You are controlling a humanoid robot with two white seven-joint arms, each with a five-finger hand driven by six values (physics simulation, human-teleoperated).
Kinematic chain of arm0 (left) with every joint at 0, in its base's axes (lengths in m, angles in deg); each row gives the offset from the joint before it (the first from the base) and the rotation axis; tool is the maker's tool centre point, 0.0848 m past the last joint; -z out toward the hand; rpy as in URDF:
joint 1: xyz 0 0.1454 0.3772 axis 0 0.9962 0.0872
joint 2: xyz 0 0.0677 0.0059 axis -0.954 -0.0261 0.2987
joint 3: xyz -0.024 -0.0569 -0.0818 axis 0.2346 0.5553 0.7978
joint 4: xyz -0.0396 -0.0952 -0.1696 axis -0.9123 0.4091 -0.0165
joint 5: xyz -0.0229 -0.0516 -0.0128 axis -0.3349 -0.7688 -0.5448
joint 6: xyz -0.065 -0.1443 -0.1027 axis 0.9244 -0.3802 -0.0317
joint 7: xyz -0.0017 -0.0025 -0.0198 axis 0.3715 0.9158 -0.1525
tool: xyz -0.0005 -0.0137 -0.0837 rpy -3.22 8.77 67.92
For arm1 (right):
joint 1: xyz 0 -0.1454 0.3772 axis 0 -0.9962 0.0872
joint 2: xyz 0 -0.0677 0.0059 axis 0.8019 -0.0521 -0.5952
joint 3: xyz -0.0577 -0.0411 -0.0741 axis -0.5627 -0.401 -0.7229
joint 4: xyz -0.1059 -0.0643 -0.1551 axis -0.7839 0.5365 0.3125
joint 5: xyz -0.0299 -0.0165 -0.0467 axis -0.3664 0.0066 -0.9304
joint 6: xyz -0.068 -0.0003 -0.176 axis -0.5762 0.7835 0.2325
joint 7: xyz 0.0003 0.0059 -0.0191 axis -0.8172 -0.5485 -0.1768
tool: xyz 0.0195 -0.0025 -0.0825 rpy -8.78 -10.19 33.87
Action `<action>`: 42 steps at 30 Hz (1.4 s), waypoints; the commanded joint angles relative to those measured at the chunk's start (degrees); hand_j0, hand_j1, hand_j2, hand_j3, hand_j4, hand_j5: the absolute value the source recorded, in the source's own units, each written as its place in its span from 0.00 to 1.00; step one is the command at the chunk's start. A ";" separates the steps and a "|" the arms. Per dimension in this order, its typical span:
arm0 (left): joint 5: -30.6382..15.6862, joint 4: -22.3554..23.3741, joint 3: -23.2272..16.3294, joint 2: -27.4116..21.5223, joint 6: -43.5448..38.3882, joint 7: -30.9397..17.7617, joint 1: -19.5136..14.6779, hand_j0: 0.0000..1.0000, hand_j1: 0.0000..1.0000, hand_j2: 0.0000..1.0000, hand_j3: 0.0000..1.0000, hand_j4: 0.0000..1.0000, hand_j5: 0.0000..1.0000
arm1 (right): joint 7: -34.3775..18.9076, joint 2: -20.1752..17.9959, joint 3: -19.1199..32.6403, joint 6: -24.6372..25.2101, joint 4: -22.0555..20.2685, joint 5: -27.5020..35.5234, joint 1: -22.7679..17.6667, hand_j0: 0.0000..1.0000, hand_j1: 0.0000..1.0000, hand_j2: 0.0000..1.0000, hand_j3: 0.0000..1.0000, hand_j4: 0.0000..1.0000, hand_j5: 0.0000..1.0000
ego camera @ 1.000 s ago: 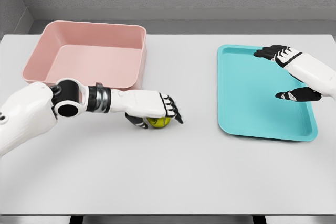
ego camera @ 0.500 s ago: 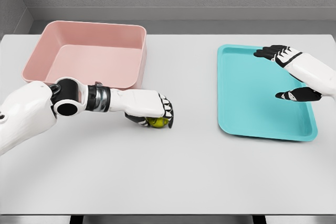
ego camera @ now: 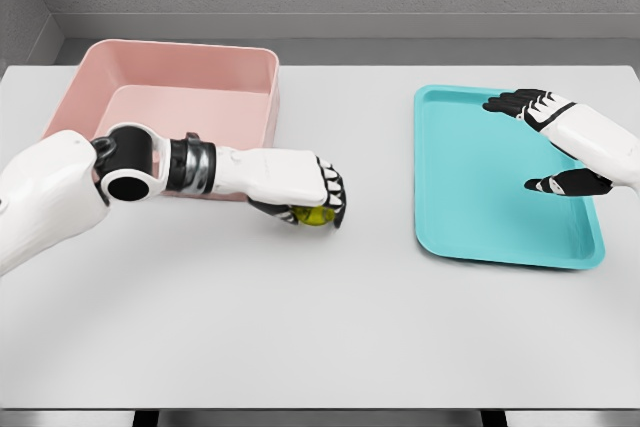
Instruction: Put the tennis from the blue tray into the pink basket with both arms
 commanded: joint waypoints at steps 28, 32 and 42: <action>-6.62 -3.14 4.06 -6.70 -0.11 -0.93 -5.63 0.59 0.59 0.59 0.59 0.59 0.59 | 0.03 -0.22 -0.01 0.17 0.15 0.78 -0.09 1.00 1.00 1.00 1.00 1.00 1.00; -6.62 -2.88 5.55 -7.58 -0.11 -0.93 -5.89 0.59 0.59 0.59 0.59 0.59 0.59 | 0.03 -0.22 0.08 0.17 0.15 0.78 -0.09 1.00 1.00 1.00 1.00 1.00 1.00; -8.82 3.89 9.77 -12.06 -0.11 -0.93 -5.89 0.59 0.59 0.59 0.59 0.59 0.59 | 0.03 -0.31 0.08 0.17 1.03 0.78 -0.09 1.00 1.00 1.00 1.00 1.00 1.00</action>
